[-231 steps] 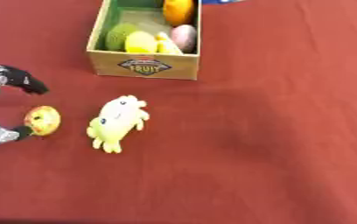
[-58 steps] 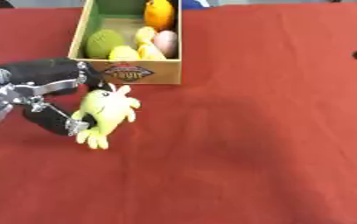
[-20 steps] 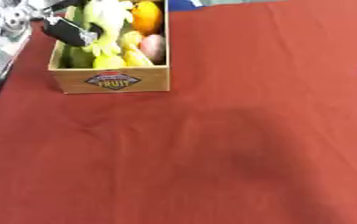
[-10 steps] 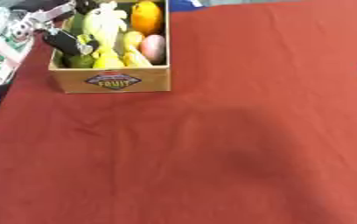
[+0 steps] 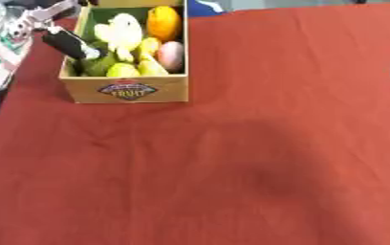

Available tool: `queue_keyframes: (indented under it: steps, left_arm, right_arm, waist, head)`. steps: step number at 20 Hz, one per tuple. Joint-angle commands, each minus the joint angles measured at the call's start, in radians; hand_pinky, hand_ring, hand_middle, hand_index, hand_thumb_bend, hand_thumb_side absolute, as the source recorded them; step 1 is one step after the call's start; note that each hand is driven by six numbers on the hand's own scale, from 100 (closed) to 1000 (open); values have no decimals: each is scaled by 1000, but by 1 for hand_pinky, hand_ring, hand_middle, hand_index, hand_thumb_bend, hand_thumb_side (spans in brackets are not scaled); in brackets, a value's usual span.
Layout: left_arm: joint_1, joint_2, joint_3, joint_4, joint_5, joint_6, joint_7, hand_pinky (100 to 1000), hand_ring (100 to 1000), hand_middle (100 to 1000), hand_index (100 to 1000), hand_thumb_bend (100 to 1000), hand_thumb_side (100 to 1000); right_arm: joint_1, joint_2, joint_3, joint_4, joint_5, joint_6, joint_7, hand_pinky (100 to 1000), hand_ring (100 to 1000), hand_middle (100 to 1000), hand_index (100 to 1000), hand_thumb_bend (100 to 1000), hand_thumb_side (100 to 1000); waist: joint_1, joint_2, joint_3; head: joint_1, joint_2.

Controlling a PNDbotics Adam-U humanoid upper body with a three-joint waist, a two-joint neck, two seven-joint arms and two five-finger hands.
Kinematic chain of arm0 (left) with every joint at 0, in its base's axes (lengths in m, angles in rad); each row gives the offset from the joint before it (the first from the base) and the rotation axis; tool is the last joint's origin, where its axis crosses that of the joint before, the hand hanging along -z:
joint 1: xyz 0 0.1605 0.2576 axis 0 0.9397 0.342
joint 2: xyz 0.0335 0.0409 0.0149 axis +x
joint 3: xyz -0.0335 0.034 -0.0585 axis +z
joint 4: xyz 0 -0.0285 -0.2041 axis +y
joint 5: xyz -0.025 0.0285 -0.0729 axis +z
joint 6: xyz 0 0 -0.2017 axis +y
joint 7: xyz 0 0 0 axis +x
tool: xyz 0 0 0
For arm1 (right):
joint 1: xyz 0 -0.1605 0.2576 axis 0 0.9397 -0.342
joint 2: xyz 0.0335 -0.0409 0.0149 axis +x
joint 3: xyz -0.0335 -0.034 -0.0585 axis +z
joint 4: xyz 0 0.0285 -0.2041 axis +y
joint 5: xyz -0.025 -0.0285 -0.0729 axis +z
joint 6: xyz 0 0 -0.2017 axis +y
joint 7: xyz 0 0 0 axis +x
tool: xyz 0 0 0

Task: Pick up objects on the table and place them in the box.

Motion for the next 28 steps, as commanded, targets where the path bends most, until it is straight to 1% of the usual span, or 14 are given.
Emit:
queue_keyframes:
  steps: [1, 4, 6, 7, 8, 12, 14, 16, 17, 18, 20, 22, 24, 28]
  left_arm:
    - [-24, 26, 11, -31, 11, -4, -15, 962, 925, 862, 974, 496, 306]
    - [-20, 29, 12, -42, 18, -3, -13, 945, 905, 841, 948, 426, 245]
    - [-14, 32, 17, -70, 45, 4, 12, 921, 861, 794, 886, 202, 125]
    - [-9, 37, 22, -103, 72, 13, 39, 911, 839, 769, 854, 116, 109]
    - [-2, 43, 25, -143, 107, 19, 71, 911, 828, 754, 826, 100, 129]
    - [58, 97, 45, -393, 326, 63, 191, 917, 792, 726, 816, 100, 301]
    - [106, 139, 75, -550, 461, 95, 269, 916, 777, 717, 817, 100, 457]
    - [160, 186, 98, -687, 577, 125, 347, 915, 775, 717, 817, 100, 473]
    - [175, 199, 101, -726, 611, 142, 369, 915, 775, 717, 817, 100, 473]
    - [222, 229, 129, -786, 648, 145, 412, 919, 778, 736, 822, 100, 520]
    - [332, 278, 185, -902, 730, 157, 519, 914, 758, 710, 819, 100, 547]
    - [407, 302, 223, -942, 834, 127, 611, 915, 755, 708, 821, 100, 556]
    - [449, 309, 242, -952, 892, 102, 658, 925, 756, 715, 828, 100, 586]
    - [628, 289, 318, -955, 1031, -37, 745, 937, 764, 732, 864, 100, 602]
  right_arm:
    - [-2, -27, -16, -15, -11, -1, 3, 797, 639, 647, 787, 100, 619]
    - [0, -26, -18, -15, -15, -1, 4, 797, 639, 647, 787, 100, 619]
    - [2, -26, -21, -15, -16, -1, 3, 797, 640, 647, 787, 100, 619]
    - [4, -26, -23, -15, -17, -2, 2, 797, 640, 647, 787, 100, 619]
    - [5, -26, -25, -15, -17, -2, 1, 797, 640, 647, 787, 100, 618]
    - [11, -30, -31, -15, -15, -6, -2, 798, 643, 648, 787, 100, 617]
    - [16, -31, -35, -15, -13, -8, -4, 798, 645, 650, 788, 100, 617]
    - [20, -31, -39, -15, -10, -10, -7, 798, 645, 651, 788, 100, 617]
    - [21, -31, -40, -15, -9, -10, -8, 798, 645, 651, 788, 100, 617]
    - [26, -30, -45, -15, -7, -10, -11, 799, 651, 656, 789, 100, 618]
    - [33, -28, -53, -15, -2, -12, -16, 800, 657, 661, 790, 100, 617]
    - [37, -27, -57, -15, 2, -14, -19, 801, 661, 664, 791, 100, 616]
    - [38, -27, -59, -15, 4, -16, -19, 803, 671, 674, 794, 100, 613]
    - [45, -28, -69, -15, 20, -31, -15, 807, 687, 695, 800, 100, 608]
  waist:
    - [-5, -29, 1]
    - [-5, -32, 0]
    - [-5, -35, 2]
    - [-5, -37, 4]
    - [-6, -39, 5]
    - [-6, -48, 15]
    - [-8, -53, 21]
    - [-9, -58, 25]
    - [-9, -58, 26]
    - [-12, -63, 35]
    - [-17, -72, 45]
    - [-22, -78, 51]
    - [-26, -82, 54]
    - [-43, -97, 62]
  head:
    - [-4, 5]
    - [-6, 7]
    - [-8, 9]
    - [-11, 12]
    - [-14, 14]
    - [-26, 29]
    - [-34, 37]
    - [-41, 42]
    - [-41, 43]
    - [-56, 48]
    - [-73, 56]
    - [-82, 60]
    - [-85, 61]
    - [-90, 71]
